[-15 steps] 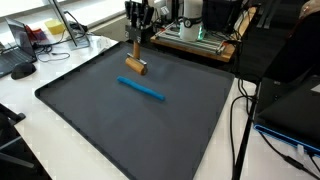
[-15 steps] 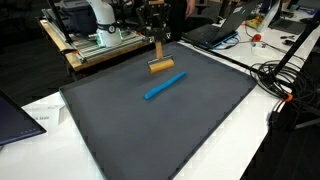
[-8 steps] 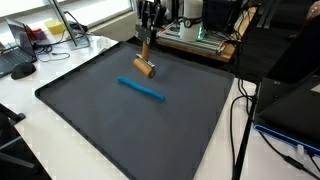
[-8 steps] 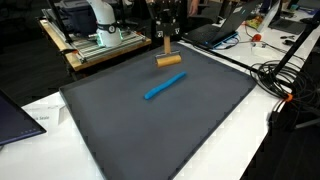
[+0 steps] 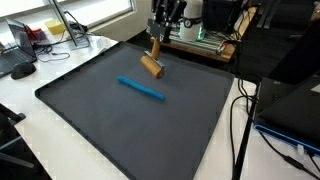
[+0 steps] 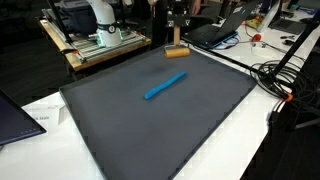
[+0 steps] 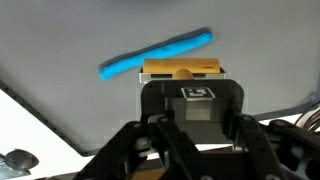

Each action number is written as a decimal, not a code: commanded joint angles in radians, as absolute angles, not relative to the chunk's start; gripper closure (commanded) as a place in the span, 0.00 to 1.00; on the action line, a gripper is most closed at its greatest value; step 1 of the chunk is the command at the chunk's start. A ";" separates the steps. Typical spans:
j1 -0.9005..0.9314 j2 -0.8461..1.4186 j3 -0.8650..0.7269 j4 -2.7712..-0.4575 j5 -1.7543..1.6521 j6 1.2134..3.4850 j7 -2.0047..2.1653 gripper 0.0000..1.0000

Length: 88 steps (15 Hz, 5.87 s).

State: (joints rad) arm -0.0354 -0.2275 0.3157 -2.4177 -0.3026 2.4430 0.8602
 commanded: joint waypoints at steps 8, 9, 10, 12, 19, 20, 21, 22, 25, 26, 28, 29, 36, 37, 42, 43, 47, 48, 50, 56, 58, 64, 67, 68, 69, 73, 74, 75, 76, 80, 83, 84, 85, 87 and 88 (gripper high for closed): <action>0.094 -0.096 0.346 -2.224 -0.433 2.284 0.962 0.78; 0.107 -0.080 0.345 -2.209 -0.438 2.277 0.959 0.78; 0.120 -0.065 0.342 -2.194 -0.443 2.270 0.958 0.78; 0.145 -0.033 0.338 -2.165 -0.458 2.263 0.947 0.78; 0.205 0.052 0.299 -2.090 -0.435 2.313 0.746 0.78; 0.205 0.066 0.290 -2.072 -0.419 2.299 0.693 0.78; 0.203 0.083 0.279 -2.050 -0.397 2.290 0.635 0.78; 0.199 0.100 0.267 -2.029 -0.384 2.279 0.589 0.78; 0.190 0.148 0.231 -1.972 -0.303 2.247 0.404 0.78; 0.183 0.159 0.219 -1.958 -0.262 2.238 0.327 0.78; 0.166 0.168 0.200 -1.946 -0.209 2.225 0.174 0.78; 0.115 0.171 0.239 -1.949 -0.188 2.237 0.099 0.78; -0.077 0.111 0.326 -1.977 -0.073 2.181 -0.427 0.78; -0.095 0.097 0.325 -1.979 -0.076 2.158 -0.500 0.78; -0.165 0.039 0.315 -2.002 -0.071 2.110 -0.865 0.78; -0.180 0.030 0.317 -2.009 -0.058 2.121 -0.937 0.78; -0.099 0.055 0.221 -1.996 -0.052 2.129 -1.009 0.53; -0.103 0.052 0.219 -1.999 -0.047 2.129 -1.034 0.53; -0.103 0.048 0.220 -2.006 -0.045 2.130 -1.046 0.53; -0.021 0.077 0.173 -2.036 -0.050 2.184 -1.218 0.78; -0.006 0.091 0.162 -2.043 -0.042 2.198 -1.282 0.78; 0.000 0.126 0.141 -2.055 -0.044 2.201 -1.394 0.78; 0.000 0.139 0.136 -2.057 -0.042 2.207 -1.405 0.78; 0.000 0.144 0.135 -2.055 -0.036 2.198 -1.404 0.78; 0.002 0.149 0.134 -2.057 -0.043 2.208 -1.398 0.78; 0.007 0.177 0.130 -2.050 -0.060 2.215 -1.358 0.78; 0.008 0.184 0.129 -2.049 -0.064 2.218 -1.351 0.78; 0.009 0.190 0.128 -2.048 -0.067 2.222 -1.342 0.78; 0.011 0.197 0.127 -2.047 -0.075 2.231 -1.331 0.78; 0.018 0.229 0.124 -2.036 -0.101 2.251 -1.288 0.78; 0.022 0.248 0.126 -2.024 -0.122 2.244 -1.263 0.78; 0.024 0.252 0.127 -2.022 -0.127 2.241 -1.258 0.78; 0.027 0.255 0.128 -2.021 -0.134 2.239 -1.252 0.78; 0.034 0.258 0.131 -2.022 -0.147 2.237 -1.244 0.78; 0.038 0.260 0.133 -2.022 -0.153 2.235 -1.239 0.78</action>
